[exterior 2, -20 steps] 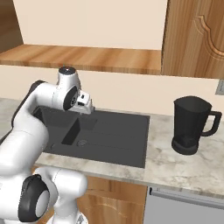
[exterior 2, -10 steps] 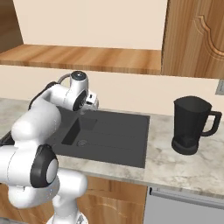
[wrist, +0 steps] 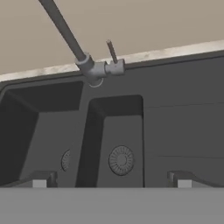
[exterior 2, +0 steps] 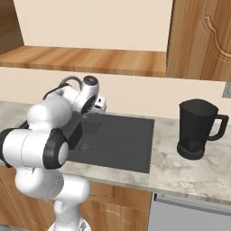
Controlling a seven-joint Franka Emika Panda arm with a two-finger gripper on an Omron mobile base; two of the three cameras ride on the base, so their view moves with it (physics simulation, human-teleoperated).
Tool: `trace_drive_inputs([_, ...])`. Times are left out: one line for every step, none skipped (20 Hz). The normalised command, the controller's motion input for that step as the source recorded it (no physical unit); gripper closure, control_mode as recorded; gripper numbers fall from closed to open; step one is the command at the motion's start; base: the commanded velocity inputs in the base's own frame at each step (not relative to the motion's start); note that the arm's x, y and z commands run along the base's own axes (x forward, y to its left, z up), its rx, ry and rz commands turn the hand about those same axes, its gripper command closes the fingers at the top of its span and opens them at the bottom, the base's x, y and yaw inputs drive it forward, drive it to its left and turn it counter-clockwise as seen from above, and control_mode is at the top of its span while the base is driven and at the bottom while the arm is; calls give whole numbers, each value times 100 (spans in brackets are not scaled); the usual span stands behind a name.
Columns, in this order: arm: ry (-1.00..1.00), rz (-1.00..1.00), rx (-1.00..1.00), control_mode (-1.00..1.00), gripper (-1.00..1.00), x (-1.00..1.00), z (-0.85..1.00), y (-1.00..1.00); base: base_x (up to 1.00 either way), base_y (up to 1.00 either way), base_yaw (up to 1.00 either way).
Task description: Turn on the sink faucet and place the jug under the water for a few seconds to fill it up.
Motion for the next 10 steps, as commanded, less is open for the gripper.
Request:
trace_drive_inputs([0,11,26,-100,-100,35,-29,-33,0,0,0])
trace_drive_inputs([0,14,28,-100,-100,42,-26,-35,0,0,0])
trace_drive_inputs([1,18,32,-100,-100,51,-20,-36,0,0,0])
trace_drive_inputs([3,20,32,-100,-100,60,-15,-33,0,0,0])
trace_drive_inputs([5,23,26,-100,-100,61,-11,-29,0,0,0])
trace_drive_inputs([5,23,24,-100,-100,59,-11,-24,0,0,0])
trace_drive_inputs([3,23,22,-100,-100,50,-9,-13,0,0,0])
trace_drive_inputs([0,19,19,-100,-100,41,-11,0,0,0,0])
trace_drive_inputs([0,11,10,-100,-100,32,-14,0,0,0,0])
trace_drive_inputs([0,6,2,-100,-100,31,-17,6,0,0,0])
